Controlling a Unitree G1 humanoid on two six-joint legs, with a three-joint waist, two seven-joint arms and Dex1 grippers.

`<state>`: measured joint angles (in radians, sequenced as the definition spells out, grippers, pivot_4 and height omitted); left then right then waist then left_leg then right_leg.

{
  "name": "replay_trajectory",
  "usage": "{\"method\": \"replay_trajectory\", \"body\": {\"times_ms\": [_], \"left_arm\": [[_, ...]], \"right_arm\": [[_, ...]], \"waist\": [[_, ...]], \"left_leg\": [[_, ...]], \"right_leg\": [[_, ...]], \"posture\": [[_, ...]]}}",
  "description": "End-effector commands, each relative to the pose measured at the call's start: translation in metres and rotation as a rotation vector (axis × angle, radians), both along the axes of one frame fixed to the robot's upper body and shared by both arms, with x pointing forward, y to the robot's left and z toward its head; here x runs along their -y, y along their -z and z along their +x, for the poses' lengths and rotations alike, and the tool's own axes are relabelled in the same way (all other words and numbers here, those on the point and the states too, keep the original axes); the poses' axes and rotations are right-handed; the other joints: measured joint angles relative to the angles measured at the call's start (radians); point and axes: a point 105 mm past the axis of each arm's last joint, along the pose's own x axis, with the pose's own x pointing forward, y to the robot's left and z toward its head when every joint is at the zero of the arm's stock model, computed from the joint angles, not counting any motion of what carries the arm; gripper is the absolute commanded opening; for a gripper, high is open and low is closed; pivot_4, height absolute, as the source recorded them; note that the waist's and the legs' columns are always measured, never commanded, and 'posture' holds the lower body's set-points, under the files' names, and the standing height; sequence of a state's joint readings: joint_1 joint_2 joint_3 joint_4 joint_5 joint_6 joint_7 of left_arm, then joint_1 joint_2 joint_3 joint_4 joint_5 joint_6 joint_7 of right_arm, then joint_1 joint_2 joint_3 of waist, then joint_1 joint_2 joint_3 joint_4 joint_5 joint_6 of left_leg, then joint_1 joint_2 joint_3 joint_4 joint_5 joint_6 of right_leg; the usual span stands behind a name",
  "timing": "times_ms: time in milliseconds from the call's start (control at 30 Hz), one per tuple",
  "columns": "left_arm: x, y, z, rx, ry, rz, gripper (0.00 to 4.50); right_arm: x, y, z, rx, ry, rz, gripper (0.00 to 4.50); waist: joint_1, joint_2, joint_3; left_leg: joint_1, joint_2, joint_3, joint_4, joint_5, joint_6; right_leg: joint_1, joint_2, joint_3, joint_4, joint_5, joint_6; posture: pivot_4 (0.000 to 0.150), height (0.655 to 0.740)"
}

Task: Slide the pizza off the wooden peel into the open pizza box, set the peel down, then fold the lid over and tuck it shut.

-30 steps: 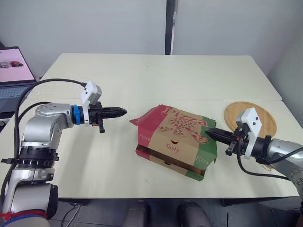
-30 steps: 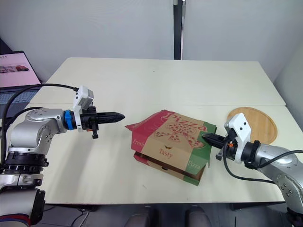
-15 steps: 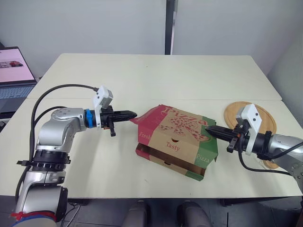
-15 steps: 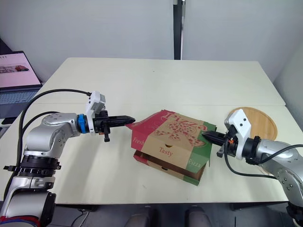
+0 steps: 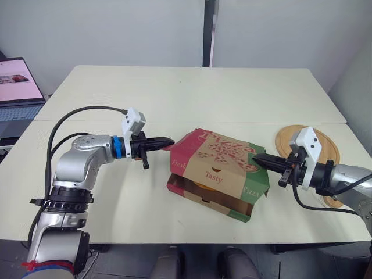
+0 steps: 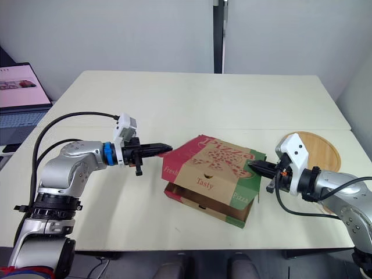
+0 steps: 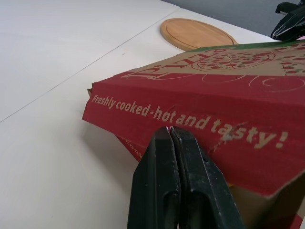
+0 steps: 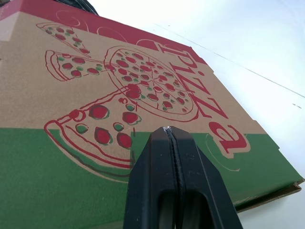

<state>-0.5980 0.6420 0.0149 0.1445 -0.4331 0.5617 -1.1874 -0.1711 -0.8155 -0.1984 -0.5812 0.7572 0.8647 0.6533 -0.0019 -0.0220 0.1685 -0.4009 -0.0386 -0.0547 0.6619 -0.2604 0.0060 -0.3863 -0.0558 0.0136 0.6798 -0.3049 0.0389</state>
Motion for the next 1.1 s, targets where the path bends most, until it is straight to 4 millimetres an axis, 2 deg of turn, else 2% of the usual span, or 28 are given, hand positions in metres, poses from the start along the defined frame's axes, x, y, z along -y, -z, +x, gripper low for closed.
{"method": "replay_trajectory", "body": {"times_ms": [33,233,467,700,833,967,1100], "left_arm": [[0.005,-0.011,-0.004,0.043,0.023,-0.016,0.01],[0.009,-0.005,-0.007,0.026,0.028,-0.026,0.01],[0.019,-0.008,-0.006,0.027,0.033,-0.068,0.01],[0.016,-0.009,-0.002,0.044,0.014,-0.066,0.01],[0.009,-0.012,0.003,0.058,-0.02,-0.064,0.01],[-0.012,-0.019,0.019,0.118,-0.121,-0.025,0.01],[-0.016,-0.016,0.021,0.157,-0.1,0.059,0.01]], "right_arm": [[0.0,-0.009,0.0,0.038,-0.011,-0.004,0.0],[-0.001,-0.01,0.002,0.038,-0.017,-0.004,0.0],[-0.002,-0.015,0.004,0.055,-0.015,0.003,0.0],[0.002,-0.021,0.007,0.08,0.006,0.0,0.0],[0.004,-0.019,0.006,0.083,0.011,-0.016,0.0],[0.005,-0.018,0.004,0.082,0.012,-0.031,0.0],[0.005,-0.015,0.0,0.072,-0.001,-0.05,0.0]], "waist": [[0.0,0.0,0.0],[0.0,0.0,0.0],[0.0,0.0,0.0],[0.0,0.0,0.0],[0.0,0.0,0.0],[0.0,0.0,0.0],[0.0,0.0,0.0]], "left_leg": [[0.0,0.0,0.0,0.0,0.0,0.0],[0.0,0.0,0.0,0.0,0.0,0.0],[0.0,0.0,0.0,0.0,0.0,0.0],[0.0,0.0,0.0,0.0,0.0,0.0],[0.0,0.0,0.0,0.0,0.0,0.0],[0.0,0.0,0.0,0.0,0.0,0.0],[0.0,0.0,0.0,0.0,0.0,0.0]], "right_leg": [[0.0,0.0,0.0,0.0,0.0,0.0],[0.0,0.0,0.0,0.0,0.0,0.0],[0.0,0.0,0.0,0.0,0.0,0.0],[0.0,0.0,0.0,0.0,0.0,0.0],[0.0,0.0,0.0,0.0,0.0,0.0],[0.0,0.0,0.0,0.0,0.0,0.0],[0.0,0.0,0.0,0.0,0.0,0.0]], "posture": [[0.15,0.7318],[0.15,0.7318],[0.15,0.7318],[0.15,0.7318],[0.15,0.7318],[0.15,0.7318],[0.15,0.7318]]}}
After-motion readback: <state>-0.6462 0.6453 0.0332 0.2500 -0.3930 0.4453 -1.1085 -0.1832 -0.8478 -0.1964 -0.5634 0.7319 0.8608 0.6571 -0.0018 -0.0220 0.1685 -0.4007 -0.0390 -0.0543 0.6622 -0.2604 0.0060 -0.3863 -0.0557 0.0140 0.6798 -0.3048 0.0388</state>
